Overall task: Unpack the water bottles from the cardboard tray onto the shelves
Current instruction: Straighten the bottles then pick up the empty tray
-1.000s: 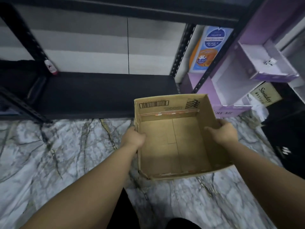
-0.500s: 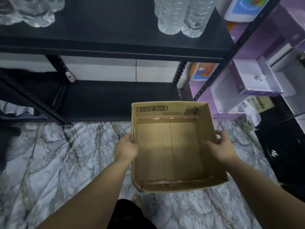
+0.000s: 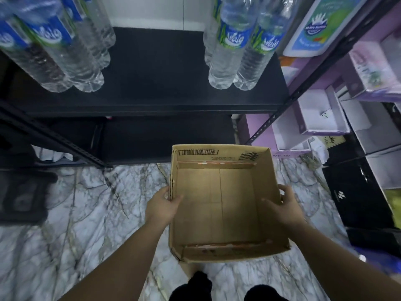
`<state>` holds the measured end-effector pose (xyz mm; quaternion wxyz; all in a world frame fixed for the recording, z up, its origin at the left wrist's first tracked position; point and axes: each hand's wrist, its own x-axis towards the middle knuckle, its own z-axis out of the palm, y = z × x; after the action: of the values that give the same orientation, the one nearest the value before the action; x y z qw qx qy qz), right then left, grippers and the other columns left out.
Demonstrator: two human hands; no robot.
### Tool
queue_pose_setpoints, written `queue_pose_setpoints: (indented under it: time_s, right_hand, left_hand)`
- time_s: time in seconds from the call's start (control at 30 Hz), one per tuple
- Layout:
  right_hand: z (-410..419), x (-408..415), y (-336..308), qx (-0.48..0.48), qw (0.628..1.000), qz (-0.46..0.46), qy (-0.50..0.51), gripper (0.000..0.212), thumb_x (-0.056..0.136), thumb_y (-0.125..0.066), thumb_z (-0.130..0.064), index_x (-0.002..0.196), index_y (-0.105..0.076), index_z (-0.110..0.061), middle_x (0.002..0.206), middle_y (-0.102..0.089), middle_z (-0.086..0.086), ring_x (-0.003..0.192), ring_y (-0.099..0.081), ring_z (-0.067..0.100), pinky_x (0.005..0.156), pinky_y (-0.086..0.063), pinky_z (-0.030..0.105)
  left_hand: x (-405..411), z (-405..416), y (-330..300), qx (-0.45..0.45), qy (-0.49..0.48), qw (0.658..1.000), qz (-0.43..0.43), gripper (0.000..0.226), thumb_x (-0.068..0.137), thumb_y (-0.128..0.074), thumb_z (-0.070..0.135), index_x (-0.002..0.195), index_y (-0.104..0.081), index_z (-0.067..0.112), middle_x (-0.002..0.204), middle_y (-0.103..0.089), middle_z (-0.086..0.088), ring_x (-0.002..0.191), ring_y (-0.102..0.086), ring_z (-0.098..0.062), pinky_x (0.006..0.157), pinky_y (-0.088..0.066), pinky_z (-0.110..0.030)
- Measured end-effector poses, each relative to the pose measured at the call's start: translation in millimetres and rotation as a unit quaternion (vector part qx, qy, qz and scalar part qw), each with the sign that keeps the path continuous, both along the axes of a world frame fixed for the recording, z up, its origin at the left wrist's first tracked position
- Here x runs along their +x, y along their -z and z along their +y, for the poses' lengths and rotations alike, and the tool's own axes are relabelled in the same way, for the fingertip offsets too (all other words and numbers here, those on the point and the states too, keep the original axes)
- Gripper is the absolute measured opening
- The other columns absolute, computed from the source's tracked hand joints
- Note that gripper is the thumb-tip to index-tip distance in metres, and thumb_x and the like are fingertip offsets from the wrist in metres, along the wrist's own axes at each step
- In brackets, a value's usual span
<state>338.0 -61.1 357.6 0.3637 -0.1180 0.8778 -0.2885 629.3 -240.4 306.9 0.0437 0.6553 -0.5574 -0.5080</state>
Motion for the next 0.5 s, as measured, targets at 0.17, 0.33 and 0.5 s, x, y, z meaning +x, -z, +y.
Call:
queue_pose_setpoints:
  time_s: [0.17, 0.33, 0.5]
  right_hand:
    - [1.9, -19.8, -22.7, 0.037, 0.999, 0.006, -0.011, 0.046, 0.087, -0.075, -0.026, 0.132, -0.065, -0.027, 0.109, -0.076, -0.006, 0.097, -0.074, 0.024, 0.09, -0.061, 0.05]
    - [11.1, -56.2, -33.2, 0.053, 0.998, 0.028, -0.017, 0.028, 0.091, -0.066, -0.02, 0.115, -0.072, -0.031, 0.087, -0.077, -0.01, 0.08, -0.075, 0.022, 0.076, -0.063, 0.044]
    - [39.1, -114.7, -19.6, 0.061, 0.997, 0.042, -0.017, 0.032, 0.097, -0.058, -0.023, 0.127, -0.069, -0.025, 0.098, -0.079, -0.002, 0.085, -0.074, 0.023, 0.081, -0.062, 0.044]
  left_hand:
    - [-7.1, -6.3, -35.8, 0.014, -0.012, 1.0, -0.016, 0.045, 0.089, -0.076, 0.043, 0.13, -0.069, 0.027, 0.094, -0.072, 0.005, 0.081, -0.071, -0.018, 0.073, -0.059, -0.031]
    - [-33.3, 1.7, -47.5, 0.029, -0.007, 0.999, -0.012, 0.047, 0.086, -0.07, 0.054, 0.128, -0.068, 0.032, 0.098, -0.077, 0.003, 0.088, -0.075, -0.021, 0.083, -0.064, -0.043]
    - [-79.6, 26.1, -44.7, 0.034, -0.008, 0.999, -0.02, 0.046, 0.079, -0.064, 0.069, 0.118, -0.068, 0.045, 0.101, -0.079, 0.007, 0.088, -0.076, -0.019, 0.081, -0.065, -0.044]
